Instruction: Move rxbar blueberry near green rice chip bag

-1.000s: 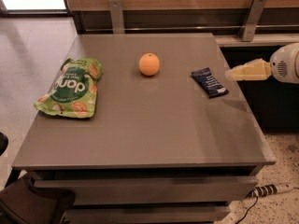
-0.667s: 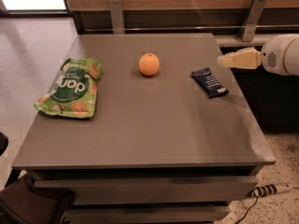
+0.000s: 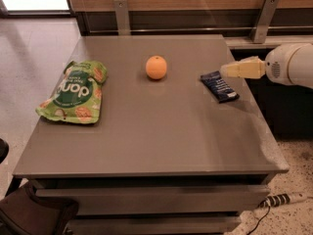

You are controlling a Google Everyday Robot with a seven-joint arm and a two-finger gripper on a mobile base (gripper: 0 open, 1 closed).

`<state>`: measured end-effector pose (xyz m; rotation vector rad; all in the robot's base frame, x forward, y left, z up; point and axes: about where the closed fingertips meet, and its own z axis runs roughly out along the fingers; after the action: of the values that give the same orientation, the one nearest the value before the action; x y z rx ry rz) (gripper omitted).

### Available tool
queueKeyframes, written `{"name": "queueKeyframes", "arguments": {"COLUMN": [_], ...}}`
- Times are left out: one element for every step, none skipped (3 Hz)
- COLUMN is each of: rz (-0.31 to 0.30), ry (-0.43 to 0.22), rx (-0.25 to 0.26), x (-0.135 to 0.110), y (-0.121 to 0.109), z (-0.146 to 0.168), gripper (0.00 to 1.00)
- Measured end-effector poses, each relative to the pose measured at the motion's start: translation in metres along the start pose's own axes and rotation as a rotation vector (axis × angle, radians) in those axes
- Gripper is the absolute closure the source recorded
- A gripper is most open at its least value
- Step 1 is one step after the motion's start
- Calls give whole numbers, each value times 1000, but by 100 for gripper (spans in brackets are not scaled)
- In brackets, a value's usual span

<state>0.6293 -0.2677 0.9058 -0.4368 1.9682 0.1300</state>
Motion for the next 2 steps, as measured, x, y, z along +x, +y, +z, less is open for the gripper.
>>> {"name": "queueKeyframes", "arguments": {"rz": [37,77], "ry": [-9,-37], "rx": [-39,-83], "x": [23,40], "y": [17,34], "z": [14,24], "gripper": [0,0]}}
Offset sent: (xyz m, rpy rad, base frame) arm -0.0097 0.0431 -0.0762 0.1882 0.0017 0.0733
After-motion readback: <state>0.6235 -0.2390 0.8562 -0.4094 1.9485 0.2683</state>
